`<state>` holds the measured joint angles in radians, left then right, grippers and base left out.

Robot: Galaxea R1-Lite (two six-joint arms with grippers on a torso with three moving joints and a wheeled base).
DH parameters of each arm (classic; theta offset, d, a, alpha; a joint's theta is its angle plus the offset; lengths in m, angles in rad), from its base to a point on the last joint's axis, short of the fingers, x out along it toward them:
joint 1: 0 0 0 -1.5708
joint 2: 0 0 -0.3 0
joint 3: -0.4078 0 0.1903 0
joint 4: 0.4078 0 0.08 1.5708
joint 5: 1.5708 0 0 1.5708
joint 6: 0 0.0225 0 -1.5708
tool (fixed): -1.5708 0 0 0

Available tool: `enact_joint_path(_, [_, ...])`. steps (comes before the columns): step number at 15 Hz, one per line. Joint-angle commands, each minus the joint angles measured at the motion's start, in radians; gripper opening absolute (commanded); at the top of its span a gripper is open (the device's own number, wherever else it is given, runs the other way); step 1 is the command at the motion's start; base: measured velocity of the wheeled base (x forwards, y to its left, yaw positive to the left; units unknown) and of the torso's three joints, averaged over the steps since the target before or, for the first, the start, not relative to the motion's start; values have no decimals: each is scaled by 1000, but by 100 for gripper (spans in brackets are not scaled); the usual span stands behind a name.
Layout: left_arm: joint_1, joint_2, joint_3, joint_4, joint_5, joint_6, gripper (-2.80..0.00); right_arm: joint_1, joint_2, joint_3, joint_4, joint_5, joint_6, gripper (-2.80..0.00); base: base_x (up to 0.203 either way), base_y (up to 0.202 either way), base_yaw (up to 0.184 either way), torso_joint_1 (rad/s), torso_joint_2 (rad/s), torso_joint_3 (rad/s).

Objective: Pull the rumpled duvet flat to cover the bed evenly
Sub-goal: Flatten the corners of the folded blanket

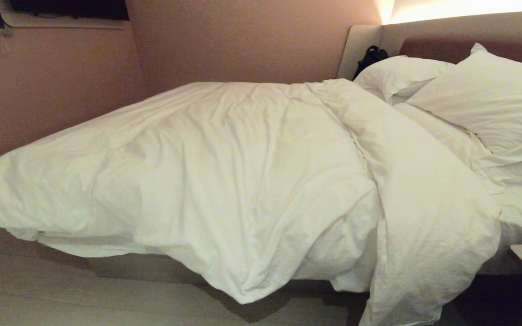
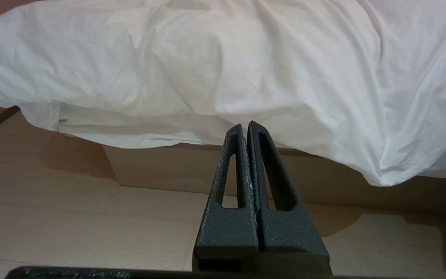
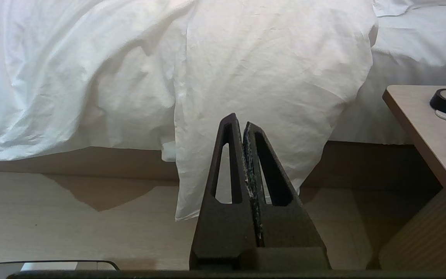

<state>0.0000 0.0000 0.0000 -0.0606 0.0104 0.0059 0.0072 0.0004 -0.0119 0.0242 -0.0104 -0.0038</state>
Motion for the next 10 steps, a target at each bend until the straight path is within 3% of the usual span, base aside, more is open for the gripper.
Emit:
enact_joint_path(1, [0, 0, 0, -1, 0, -1, -280, 0, 0, 1, 0, 0, -1, -280, 0, 0, 0, 0, 0, 0])
enact_joint_path(7, [0, 0, 0, -1, 0, 2, -280, 0, 0, 1, 0, 0, -1, -280, 0, 0, 0, 0, 0, 0])
enact_joint_path(10, [0, 0, 0, -1, 3, -48, -280, 0, 0, 0, 0, 0, -1, -280, 0, 0, 0, 0, 0, 0])
